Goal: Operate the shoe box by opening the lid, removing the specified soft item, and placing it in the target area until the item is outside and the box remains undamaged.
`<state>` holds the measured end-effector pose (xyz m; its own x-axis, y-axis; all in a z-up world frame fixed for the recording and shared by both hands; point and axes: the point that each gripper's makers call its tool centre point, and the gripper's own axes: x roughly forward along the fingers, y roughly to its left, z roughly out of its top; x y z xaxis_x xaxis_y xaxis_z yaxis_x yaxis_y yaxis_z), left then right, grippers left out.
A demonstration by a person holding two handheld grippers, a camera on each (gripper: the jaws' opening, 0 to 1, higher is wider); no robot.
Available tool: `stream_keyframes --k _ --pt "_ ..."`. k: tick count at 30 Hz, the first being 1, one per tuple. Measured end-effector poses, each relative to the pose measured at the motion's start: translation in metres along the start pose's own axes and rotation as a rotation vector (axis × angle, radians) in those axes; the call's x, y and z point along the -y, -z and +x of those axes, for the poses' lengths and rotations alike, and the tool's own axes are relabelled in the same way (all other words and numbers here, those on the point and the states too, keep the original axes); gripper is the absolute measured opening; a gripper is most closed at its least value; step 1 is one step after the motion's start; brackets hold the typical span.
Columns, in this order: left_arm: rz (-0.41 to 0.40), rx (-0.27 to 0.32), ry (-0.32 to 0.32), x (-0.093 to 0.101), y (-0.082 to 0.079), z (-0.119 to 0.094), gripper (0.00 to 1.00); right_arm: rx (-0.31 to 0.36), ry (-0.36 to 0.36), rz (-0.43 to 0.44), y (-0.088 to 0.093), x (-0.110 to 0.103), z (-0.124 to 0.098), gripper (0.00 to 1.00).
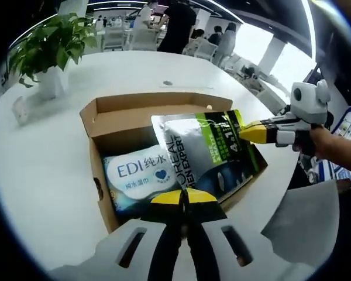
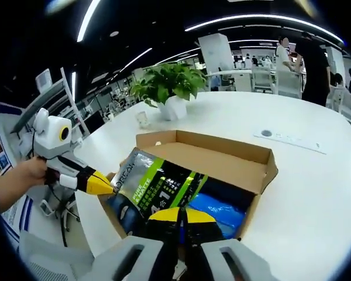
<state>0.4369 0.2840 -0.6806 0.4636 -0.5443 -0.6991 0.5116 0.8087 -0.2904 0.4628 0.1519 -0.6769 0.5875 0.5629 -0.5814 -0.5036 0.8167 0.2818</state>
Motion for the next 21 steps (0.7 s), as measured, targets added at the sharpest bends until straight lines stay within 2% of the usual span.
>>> stream_keyframes --k 21 --pt "0.011 0.008 0.009 0.023 -0.019 -0.005 0.0 0.011 -0.004 0.0 -0.018 0.009 -0.026 0.0"
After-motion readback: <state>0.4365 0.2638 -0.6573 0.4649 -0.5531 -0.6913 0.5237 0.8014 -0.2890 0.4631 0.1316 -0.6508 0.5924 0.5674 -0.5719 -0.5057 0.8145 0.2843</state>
